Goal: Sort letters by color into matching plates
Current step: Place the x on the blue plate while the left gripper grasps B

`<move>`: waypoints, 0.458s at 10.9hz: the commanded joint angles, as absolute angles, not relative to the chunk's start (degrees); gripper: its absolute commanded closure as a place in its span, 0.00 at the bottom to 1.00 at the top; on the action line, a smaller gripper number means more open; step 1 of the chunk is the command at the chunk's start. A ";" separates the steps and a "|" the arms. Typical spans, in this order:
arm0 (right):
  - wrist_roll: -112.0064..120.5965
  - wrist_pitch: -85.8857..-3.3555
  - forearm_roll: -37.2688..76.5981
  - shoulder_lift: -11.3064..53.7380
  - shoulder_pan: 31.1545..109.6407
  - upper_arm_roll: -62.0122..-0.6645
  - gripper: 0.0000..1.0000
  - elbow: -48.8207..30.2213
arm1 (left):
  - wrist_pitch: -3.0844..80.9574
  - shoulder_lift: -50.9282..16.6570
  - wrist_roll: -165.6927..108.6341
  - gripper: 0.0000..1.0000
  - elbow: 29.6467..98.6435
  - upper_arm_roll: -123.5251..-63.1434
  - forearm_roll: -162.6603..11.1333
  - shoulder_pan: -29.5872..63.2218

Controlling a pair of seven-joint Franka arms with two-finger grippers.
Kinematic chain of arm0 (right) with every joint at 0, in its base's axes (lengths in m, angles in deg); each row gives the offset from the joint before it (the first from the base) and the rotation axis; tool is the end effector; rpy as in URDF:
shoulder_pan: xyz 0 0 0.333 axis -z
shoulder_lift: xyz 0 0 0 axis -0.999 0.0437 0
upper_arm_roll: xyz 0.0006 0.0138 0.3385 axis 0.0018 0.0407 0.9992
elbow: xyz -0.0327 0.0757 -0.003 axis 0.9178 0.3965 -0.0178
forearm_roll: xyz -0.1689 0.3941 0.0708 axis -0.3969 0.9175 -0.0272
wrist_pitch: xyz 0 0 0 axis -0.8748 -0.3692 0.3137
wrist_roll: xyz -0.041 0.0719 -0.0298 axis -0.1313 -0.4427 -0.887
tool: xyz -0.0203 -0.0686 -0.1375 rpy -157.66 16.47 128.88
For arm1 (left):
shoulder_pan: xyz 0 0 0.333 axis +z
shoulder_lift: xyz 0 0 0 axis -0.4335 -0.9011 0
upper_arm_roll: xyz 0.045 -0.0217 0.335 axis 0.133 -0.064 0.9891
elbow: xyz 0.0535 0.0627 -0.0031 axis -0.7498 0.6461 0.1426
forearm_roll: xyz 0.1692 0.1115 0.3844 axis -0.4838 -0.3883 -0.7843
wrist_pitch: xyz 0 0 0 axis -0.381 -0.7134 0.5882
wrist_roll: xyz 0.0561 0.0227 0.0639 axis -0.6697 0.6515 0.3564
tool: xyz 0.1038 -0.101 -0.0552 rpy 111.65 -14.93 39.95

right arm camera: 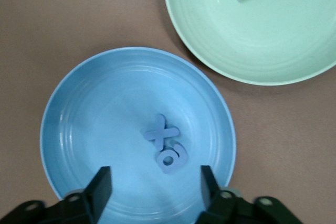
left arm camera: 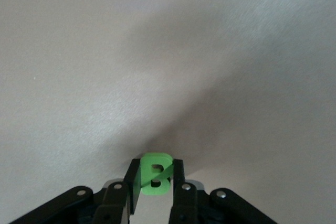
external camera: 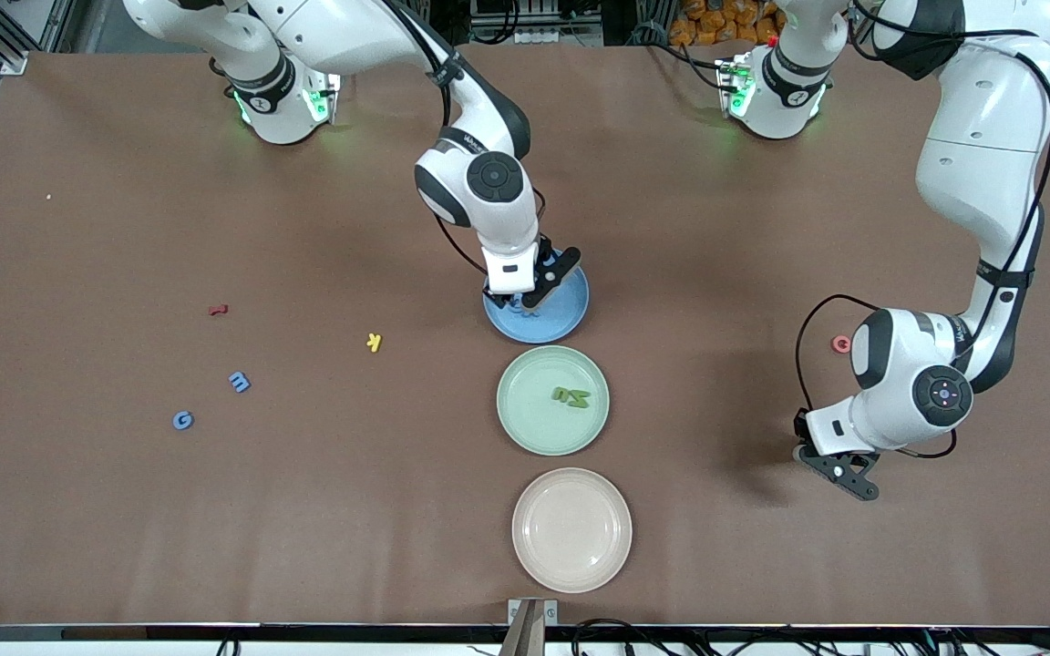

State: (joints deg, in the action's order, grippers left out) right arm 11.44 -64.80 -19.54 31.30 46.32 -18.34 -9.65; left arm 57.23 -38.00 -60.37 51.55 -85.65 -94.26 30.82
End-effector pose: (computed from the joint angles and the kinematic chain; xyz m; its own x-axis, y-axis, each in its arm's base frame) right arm 0.4817 0.5374 0.1930 0.6841 0.7274 0.0526 0.7293 -0.6826 -0.0457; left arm 0.7626 -0.0488 0.1286 0.8278 -0.5590 0.0477 -0.5592 -0.8290 -0.0103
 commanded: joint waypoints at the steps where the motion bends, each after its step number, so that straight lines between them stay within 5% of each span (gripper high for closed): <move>1: 12.05 -59.63 -19.47 30.28 48.64 -17.80 0.00 -8.10 | 56.69 -35.73 -58.02 1.00 51.97 -87.22 -89.34 29.91; 5: 10.47 -53.64 -19.55 25.80 56.80 -17.80 0.00 -8.10 | 56.33 -35.02 -48.81 1.00 51.54 -90.30 -88.97 26.76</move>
